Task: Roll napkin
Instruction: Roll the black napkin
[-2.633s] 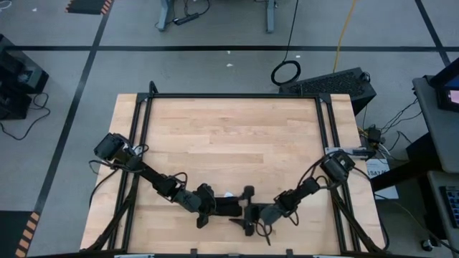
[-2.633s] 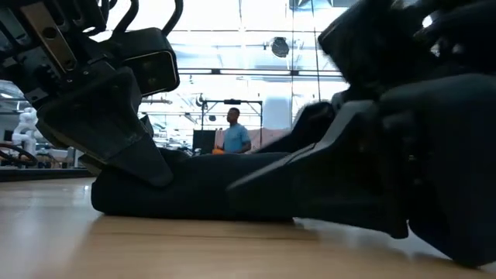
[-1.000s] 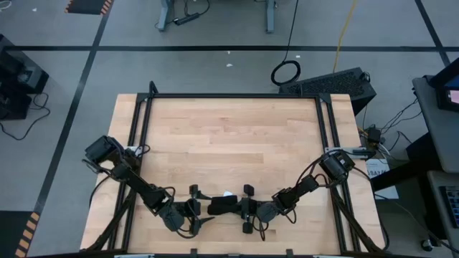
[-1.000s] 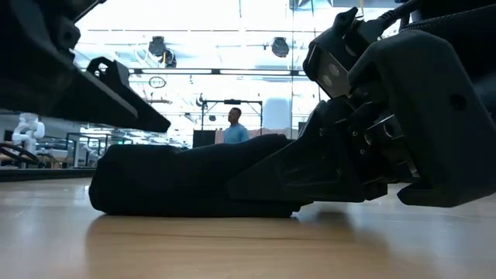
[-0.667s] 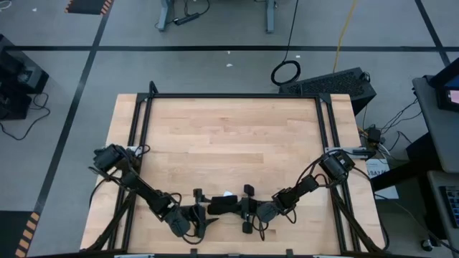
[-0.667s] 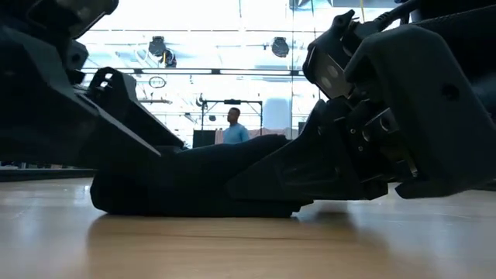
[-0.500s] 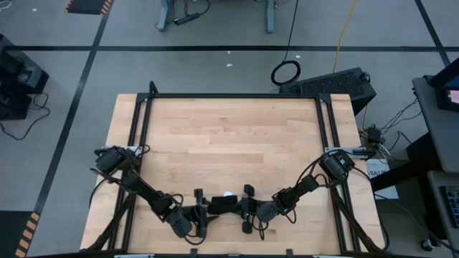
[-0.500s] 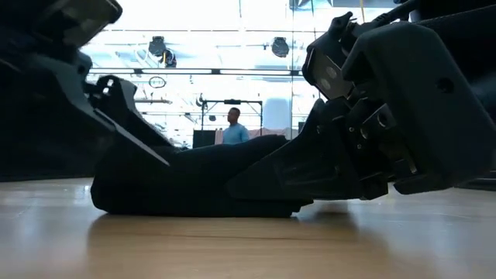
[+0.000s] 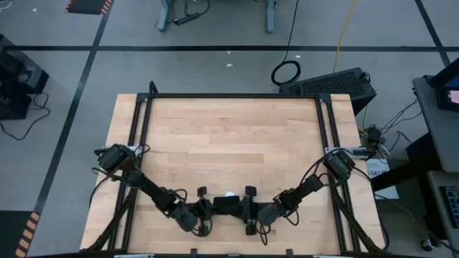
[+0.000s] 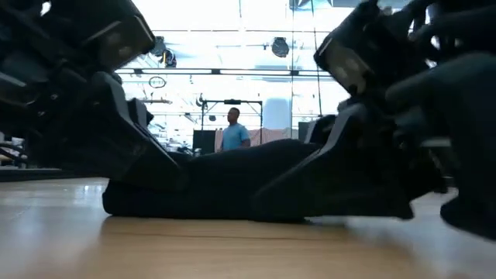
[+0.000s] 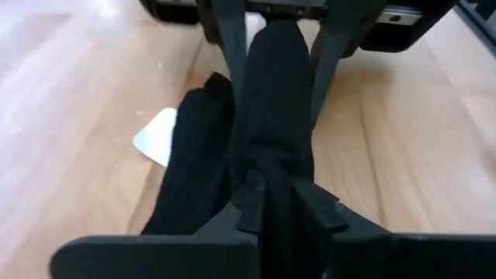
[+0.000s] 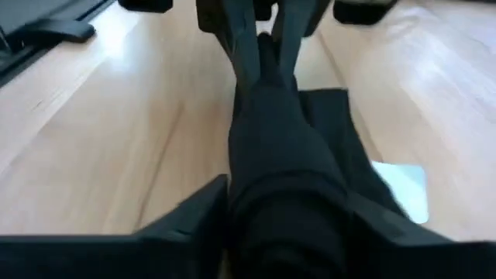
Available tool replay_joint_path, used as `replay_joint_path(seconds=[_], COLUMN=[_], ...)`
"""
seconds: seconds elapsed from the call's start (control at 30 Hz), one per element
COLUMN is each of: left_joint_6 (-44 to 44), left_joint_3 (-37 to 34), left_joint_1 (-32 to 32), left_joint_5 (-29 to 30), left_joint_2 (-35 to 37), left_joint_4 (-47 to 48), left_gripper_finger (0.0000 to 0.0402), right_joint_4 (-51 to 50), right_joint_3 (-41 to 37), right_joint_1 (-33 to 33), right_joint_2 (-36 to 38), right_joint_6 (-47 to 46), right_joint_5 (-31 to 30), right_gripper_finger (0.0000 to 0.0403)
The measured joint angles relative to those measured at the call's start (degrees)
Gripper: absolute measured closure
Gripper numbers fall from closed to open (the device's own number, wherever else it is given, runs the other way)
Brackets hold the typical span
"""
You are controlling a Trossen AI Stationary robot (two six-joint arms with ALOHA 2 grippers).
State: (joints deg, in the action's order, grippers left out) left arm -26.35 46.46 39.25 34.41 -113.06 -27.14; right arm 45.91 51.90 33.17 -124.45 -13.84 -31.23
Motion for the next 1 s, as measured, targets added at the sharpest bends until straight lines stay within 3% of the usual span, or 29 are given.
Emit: replay_joint_path(seconds=[0.17,0.3,0.5,0.7,1.0], left_joint_6=[-3.3,-4.3,-7.0,-13.1,-19.9], left_joint_3=[0.0,0.0,-0.1,-0.1,-0.1], left_joint_1=[-1.8,-3.6,-6.7,-10.3,-13.5], left_joint_5=[-4.1,-8.6,-15.0,-23.2,-31.8], left_joint_2=[0.1,0.5,1.8,2.3,2.4], left_joint_4=[-0.2,-0.6,-0.6,-0.7,-1.3], left_gripper_finger=[0.0347,0.0359,0.0361,0.0359,0.0358], right_joint_4=[-9.9,-17.3,-19.1,-17.1,-5.6], right_joint_3=[0.0,0.0,0.0,0.0,0.1], right_joint_1=[1.1,3.3,6.7,8.4,8.6], right_joint_2=[5.8,10.9,14.7,10.2,3.8], right_joint_6=[5.0,12.0,17.3,14.2,22.0], right_joint_5=[-2.1,-5.6,-7.7,-8.0,-12.9], right_gripper_finger=[0.0135,0.0085,0.0095,0.0129,0.0091])
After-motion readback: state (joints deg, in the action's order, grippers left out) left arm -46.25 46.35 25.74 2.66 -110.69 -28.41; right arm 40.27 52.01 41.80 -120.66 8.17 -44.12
